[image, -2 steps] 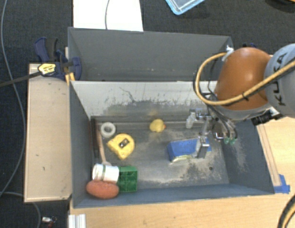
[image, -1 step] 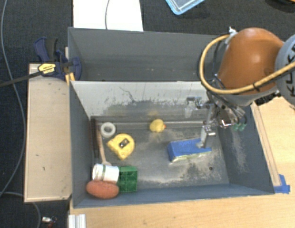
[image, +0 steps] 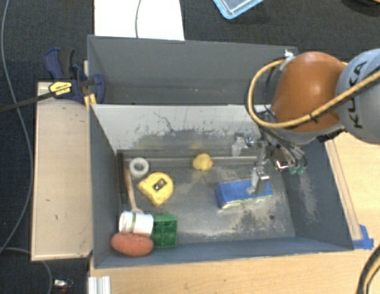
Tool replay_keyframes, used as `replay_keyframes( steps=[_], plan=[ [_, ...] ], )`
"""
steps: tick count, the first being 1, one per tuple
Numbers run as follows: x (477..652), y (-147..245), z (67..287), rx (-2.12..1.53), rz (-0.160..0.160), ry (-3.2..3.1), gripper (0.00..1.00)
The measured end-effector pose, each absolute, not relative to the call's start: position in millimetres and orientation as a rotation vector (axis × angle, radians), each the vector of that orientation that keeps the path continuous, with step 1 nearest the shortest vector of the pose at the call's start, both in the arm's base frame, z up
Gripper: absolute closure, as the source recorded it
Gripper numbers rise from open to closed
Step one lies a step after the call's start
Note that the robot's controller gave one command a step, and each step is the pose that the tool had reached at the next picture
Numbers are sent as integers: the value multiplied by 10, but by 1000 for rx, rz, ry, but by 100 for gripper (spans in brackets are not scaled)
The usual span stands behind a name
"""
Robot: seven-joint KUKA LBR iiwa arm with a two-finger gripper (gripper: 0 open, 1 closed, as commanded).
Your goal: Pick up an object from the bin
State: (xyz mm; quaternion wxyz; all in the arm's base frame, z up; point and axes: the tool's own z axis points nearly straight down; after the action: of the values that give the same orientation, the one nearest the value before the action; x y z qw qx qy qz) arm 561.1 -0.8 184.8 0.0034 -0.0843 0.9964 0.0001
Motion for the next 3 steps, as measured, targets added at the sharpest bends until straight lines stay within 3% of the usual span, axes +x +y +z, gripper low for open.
replay_keyframes(
  steps=[1, 2, 3],
  plan=[
    [5287, 14, 1178, -87, 2, 3125, 0],
    [5374, -181, 1089, -233, 1, 3124, 0],
    [5410, -381, 704, -160, 5, 3129, 100]
  ],
)
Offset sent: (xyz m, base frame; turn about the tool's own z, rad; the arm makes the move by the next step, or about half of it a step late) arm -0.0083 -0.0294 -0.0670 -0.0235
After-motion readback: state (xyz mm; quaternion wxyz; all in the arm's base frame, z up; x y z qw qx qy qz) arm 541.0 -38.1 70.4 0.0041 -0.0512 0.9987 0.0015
